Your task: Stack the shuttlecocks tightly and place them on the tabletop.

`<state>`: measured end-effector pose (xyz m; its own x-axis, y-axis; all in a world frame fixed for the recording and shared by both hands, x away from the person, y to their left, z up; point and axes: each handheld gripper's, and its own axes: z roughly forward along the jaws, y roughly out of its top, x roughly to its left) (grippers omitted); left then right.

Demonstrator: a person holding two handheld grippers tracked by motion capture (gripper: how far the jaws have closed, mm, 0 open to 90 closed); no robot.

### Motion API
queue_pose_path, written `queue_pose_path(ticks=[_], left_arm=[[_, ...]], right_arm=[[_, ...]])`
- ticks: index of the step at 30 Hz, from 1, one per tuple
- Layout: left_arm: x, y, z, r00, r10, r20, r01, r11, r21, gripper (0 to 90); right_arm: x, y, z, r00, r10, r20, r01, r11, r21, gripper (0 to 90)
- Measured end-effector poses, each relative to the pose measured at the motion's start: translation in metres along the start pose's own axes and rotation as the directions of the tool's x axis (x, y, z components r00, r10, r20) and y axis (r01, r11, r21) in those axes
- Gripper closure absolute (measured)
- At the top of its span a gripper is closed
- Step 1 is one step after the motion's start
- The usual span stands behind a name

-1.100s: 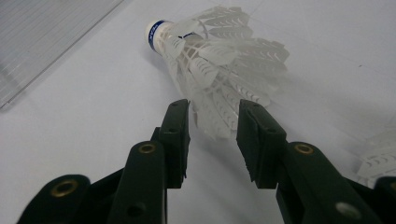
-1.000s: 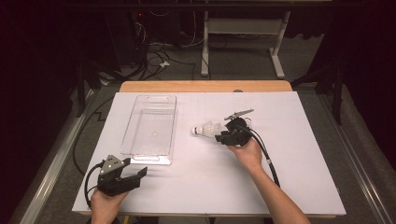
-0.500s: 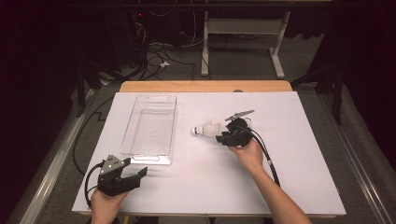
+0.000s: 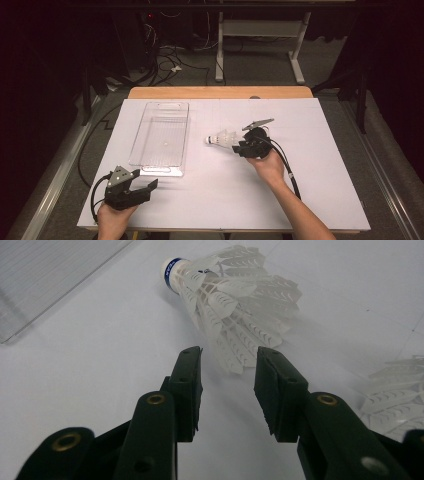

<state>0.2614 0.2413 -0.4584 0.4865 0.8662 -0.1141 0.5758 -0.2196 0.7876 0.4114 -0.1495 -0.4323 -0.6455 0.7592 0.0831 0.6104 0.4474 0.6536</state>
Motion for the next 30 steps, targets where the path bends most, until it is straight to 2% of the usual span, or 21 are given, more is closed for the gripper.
queue_pose_path(ticks=[19,30], left_arm=[[-0.001,0.000,0.000,1.0000,0.002,0.005,-0.002,1.0000,-0.002,26.6],[-0.001,0.000,0.000,1.0000,0.004,0.005,-0.004,1.0000,-0.002,26.6]], right_arm=[[0.001,-0.011,-0.025,0.9998,-0.019,0.009,0.019,0.9995,-0.025,63.7],[-0.005,-0.019,-0.034,0.9997,0.000,0.026,0.001,0.9996,-0.028,63.8]])
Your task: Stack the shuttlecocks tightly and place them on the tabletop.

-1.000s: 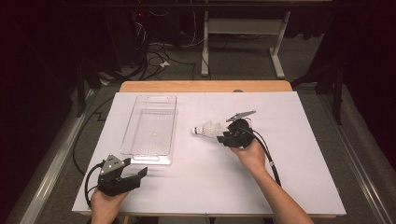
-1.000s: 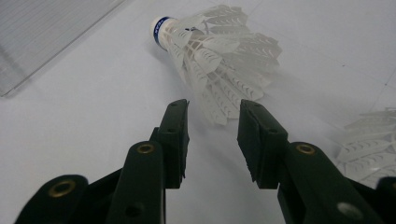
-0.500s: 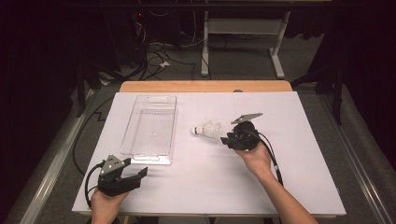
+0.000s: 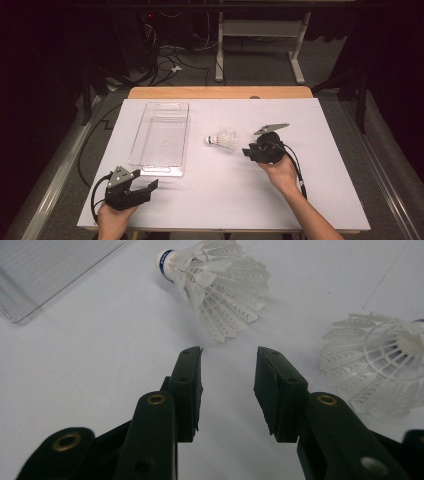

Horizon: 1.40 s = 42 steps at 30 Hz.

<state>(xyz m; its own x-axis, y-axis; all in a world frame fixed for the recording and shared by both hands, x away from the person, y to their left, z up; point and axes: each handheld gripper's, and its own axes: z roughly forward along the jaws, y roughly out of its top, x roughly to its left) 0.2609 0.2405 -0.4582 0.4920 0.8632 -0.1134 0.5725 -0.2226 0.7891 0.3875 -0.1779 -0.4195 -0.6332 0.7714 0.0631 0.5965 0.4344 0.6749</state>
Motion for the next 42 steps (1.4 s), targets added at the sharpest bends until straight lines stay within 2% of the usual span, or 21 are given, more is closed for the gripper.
queue_pose_path(ticks=[17,26,42], left_arm=[[0.000,0.000,0.000,1.0000,0.002,0.001,-0.002,1.0000,-0.001,26.5],[0.000,0.000,0.001,1.0000,-0.002,0.002,0.002,1.0000,-0.001,26.4],[0.000,0.000,0.000,1.0000,0.001,-0.002,-0.001,1.0000,-0.002,26.2]], right_arm=[[-0.012,-0.008,-0.014,0.9991,0.011,0.041,-0.011,0.9999,-0.004,63.7],[-0.020,-0.012,-0.020,0.9972,0.031,0.067,-0.030,0.9994,-0.014,62.6],[-0.042,-0.014,-0.030,0.9877,0.088,0.129,-0.083,0.9956,-0.043,61.3]])
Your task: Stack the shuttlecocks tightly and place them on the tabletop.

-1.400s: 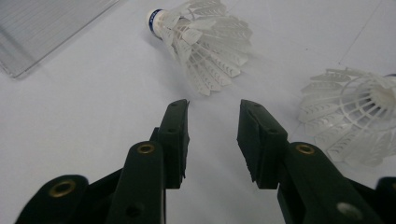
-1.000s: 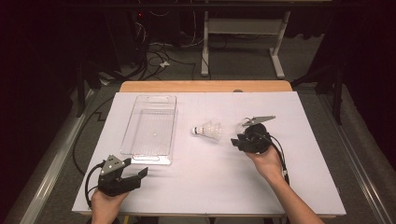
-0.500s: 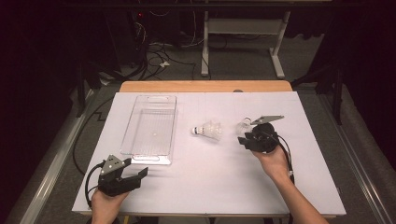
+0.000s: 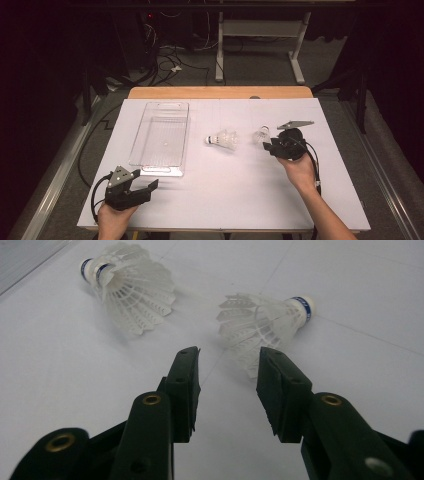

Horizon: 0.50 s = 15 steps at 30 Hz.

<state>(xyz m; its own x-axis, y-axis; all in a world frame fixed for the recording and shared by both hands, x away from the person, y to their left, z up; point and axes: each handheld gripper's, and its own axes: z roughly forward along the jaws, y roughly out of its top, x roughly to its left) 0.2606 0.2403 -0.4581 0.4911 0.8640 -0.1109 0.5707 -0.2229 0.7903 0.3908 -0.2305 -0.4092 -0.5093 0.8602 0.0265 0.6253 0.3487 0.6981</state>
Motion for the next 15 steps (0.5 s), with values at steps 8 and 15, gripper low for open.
queue_pose_path(ticks=[8,15], left_arm=[[0.000,0.000,0.000,1.0000,-0.002,-0.001,0.002,1.0000,-0.002,26.1],[0.000,0.000,0.000,1.0000,-0.002,0.000,0.002,1.0000,-0.002,26.1]], right_arm=[[-0.009,0.007,0.004,0.9992,0.025,0.031,-0.025,0.9997,-0.001,61.2],[-0.013,0.009,0.011,0.9986,0.034,0.041,-0.035,0.9993,0.010,61.3]])
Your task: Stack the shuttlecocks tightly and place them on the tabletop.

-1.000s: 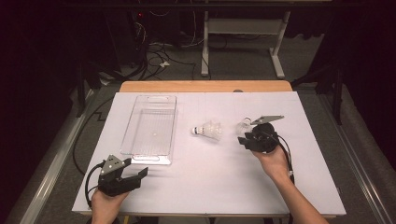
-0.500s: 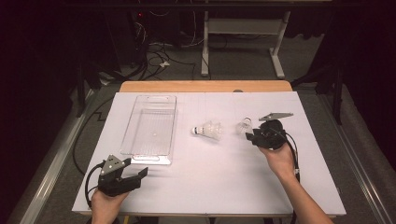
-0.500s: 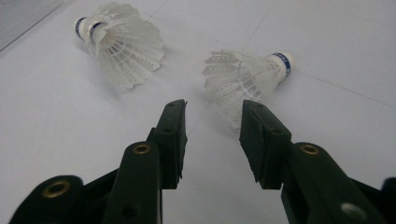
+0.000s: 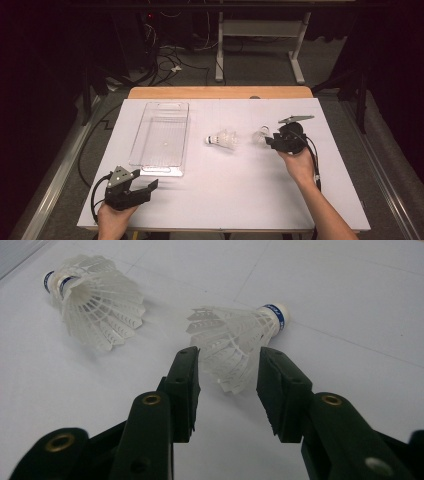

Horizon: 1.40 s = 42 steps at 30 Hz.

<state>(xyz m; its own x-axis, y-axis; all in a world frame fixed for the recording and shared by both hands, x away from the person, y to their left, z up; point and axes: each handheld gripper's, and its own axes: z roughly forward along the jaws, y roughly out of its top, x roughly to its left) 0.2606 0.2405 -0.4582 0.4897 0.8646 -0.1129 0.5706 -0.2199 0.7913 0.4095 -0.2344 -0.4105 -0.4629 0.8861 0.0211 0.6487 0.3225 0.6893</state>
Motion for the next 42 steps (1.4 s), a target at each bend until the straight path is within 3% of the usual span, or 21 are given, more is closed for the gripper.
queue_pose_path(ticks=[15,42], left_arm=[[0.000,0.000,0.000,1.0000,0.002,-0.001,-0.002,1.0000,0.000,26.2],[0.000,0.000,0.001,1.0000,0.003,0.006,-0.003,1.0000,0.002,26.3]], right_arm=[[0.000,0.010,0.011,0.9997,-0.012,0.022,0.011,0.9997,0.021,62.2],[-0.001,0.009,0.035,0.9984,0.009,0.055,-0.013,0.9978,0.065,66.1]])
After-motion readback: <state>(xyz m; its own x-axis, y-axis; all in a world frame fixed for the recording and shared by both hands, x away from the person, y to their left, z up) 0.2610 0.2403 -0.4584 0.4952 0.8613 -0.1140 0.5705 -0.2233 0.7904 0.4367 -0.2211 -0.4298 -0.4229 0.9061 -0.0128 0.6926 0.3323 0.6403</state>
